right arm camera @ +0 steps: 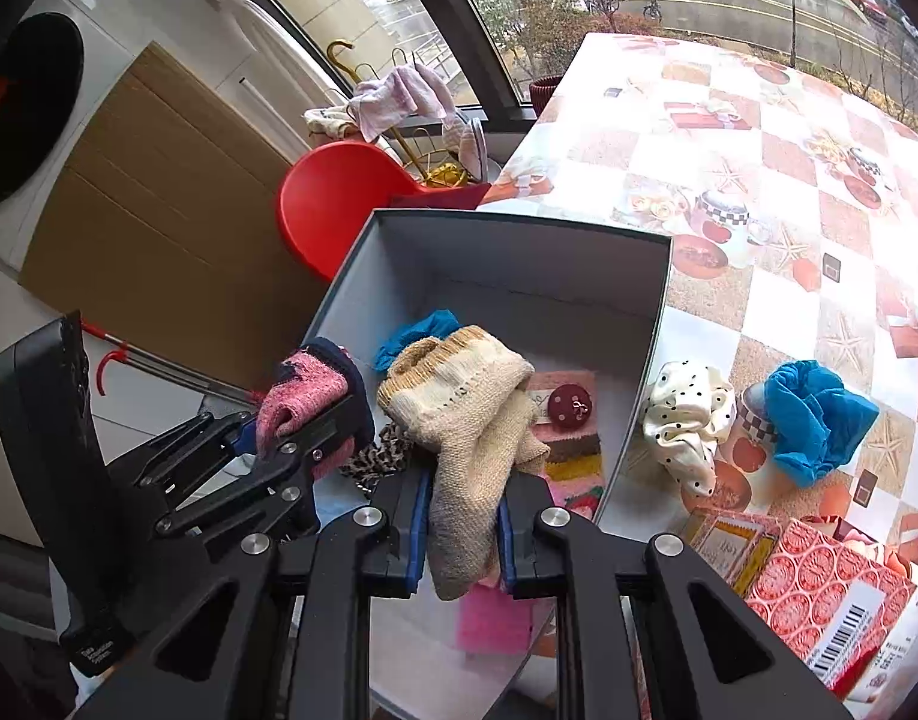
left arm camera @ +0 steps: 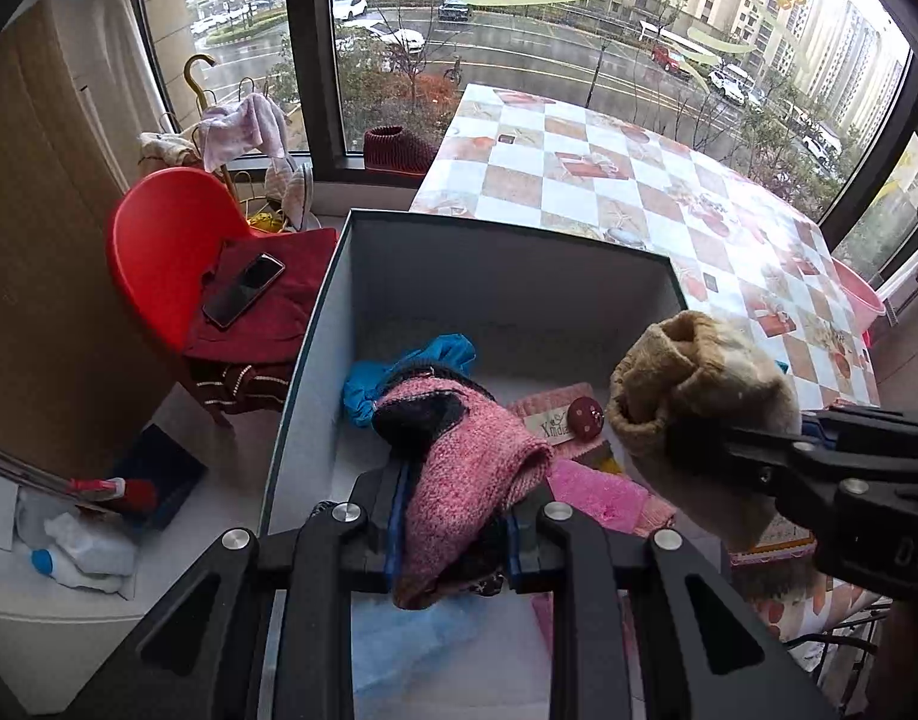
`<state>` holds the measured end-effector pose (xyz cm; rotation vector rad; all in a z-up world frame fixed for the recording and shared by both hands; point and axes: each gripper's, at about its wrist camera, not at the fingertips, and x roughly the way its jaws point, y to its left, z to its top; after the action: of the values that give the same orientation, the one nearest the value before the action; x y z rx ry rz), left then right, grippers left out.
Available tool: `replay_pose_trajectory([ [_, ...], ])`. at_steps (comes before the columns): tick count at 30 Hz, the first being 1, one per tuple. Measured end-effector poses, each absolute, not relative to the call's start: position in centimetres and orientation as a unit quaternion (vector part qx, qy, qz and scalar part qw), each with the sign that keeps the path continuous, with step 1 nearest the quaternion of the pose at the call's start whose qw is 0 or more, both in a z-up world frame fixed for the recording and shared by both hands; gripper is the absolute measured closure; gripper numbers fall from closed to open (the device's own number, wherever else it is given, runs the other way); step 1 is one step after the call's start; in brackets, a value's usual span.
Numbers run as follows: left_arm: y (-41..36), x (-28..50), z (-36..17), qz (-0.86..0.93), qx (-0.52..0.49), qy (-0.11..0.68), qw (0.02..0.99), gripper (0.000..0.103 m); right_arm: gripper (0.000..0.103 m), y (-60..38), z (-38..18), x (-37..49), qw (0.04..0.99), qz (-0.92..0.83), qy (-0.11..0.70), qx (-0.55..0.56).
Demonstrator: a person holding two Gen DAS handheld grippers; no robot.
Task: Organize soft objects
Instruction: 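Lower both grippers into the box and open them, releasing sock and hat, then withdraw both tools from the box toward the remaining items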
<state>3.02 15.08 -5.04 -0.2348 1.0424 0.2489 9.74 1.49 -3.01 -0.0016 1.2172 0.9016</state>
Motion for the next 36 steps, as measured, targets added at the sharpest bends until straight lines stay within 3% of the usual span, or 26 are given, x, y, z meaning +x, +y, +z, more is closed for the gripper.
replay_pose_trajectory([
  [21,14.8,3.8,-7.1,0.119,-0.106,0.522,0.838,0.076,0.084,2.6,-4.7,10.5,0.723,0.4,0.563,-0.015],
  [26,14.7,3.9,-7.1,0.122,-0.105,0.524,0.836,0.069,0.084,2.7,-4.8,10.5,0.723,0.4,0.563,-0.017],
  [28,14.6,4.0,-7.1,0.124,-0.105,0.526,0.835,0.057,0.082,2.7,-4.8,10.5,0.722,0.401,0.563,-0.017],
  [29,14.6,4.0,-7.1,0.124,-0.106,0.526,0.835,0.052,0.08,2.7,-4.8,10.5,0.722,0.402,0.563,-0.018],
  [30,14.6,4.0,-7.2,0.124,-0.106,0.528,0.834,0.04,0.069,2.7,-4.7,10.5,0.722,0.402,0.563,-0.018],
  [31,14.6,4.0,-7.2,0.125,-0.106,0.53,0.832,0.025,0.049,2.6,-4.6,10.5,0.722,0.403,0.562,-0.017],
  [33,14.5,4.1,-7.3,0.125,-0.106,0.535,0.829,0.018,0.022,2.3,-4.2,10.6,0.724,0.405,0.559,-0.008],
  [36,14.7,3.9,-6.9,0.124,-0.119,0.528,0.832,0.011,0.022,1.6,-3.2,10.7,0.724,0.407,0.557,0.006],
])
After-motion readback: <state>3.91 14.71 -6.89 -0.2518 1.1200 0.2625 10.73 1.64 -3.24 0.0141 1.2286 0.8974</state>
